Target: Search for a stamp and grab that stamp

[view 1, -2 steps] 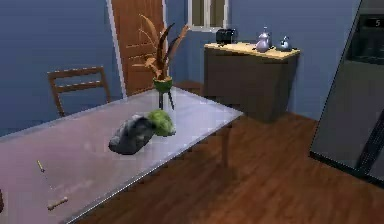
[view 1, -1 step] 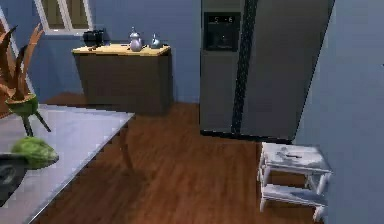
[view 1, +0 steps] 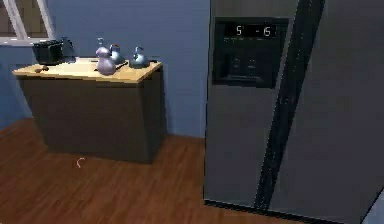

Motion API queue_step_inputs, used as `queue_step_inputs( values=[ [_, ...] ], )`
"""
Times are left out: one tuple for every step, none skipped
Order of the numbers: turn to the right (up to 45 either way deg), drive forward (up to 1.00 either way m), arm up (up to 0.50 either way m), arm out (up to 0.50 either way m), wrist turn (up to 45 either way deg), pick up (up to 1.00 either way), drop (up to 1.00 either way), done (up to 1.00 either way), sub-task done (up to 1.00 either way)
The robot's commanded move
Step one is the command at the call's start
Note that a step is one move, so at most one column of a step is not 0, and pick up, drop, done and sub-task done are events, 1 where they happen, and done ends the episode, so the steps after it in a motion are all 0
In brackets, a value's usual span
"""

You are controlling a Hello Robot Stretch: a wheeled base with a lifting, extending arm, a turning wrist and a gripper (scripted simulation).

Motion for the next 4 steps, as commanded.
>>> queue_step_inputs(
  values=[
    [0.0,0.50,0.00,0.00,0.0,0.00,0.00,0.00,0.00],
    [-30.0,0.00,0.00,0.00,0.0,0.00,0.00,0.00,0.00],
    [0.0,0.40,0.00,0.00,0.0,0.00,0.00,0.00,0.00],
    [-15.0,0.00,0.00,0.00,0.0,0.00,0.00,0.00,0.00]
  ],
)
